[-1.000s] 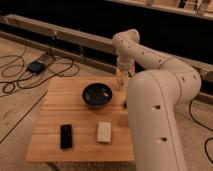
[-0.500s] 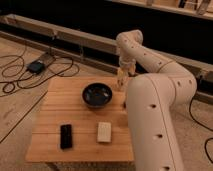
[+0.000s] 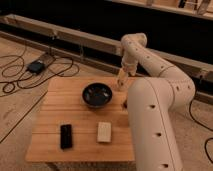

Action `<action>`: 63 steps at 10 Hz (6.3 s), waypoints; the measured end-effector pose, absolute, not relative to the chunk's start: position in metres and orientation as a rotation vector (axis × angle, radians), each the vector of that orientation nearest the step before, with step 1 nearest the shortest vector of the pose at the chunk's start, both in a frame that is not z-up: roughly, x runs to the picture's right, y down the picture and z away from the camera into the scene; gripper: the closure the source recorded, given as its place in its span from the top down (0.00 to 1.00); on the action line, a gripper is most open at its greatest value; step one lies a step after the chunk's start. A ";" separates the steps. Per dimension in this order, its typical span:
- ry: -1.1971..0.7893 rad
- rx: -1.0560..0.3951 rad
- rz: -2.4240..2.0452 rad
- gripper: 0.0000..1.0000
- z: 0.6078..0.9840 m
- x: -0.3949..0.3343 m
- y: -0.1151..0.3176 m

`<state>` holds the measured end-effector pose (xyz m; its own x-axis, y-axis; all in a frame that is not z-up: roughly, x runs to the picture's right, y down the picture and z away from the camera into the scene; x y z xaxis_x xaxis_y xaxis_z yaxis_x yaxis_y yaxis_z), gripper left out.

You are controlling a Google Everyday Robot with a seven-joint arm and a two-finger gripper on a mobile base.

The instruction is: Place the bottle in the ceramic bowl

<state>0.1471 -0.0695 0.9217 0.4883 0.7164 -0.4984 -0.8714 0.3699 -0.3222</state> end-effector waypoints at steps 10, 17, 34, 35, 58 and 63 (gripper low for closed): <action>0.155 -0.628 1.111 0.48 0.928 0.135 -0.067; 0.142 -0.620 1.124 0.00 0.921 0.138 -0.061; 0.069 -0.649 0.902 0.00 0.800 0.020 -0.028; 0.068 -0.656 0.901 0.00 0.802 0.017 -0.026; 0.009 -0.718 0.939 0.80 0.851 -0.010 0.001; 0.014 -0.709 0.987 0.80 0.845 -0.001 0.002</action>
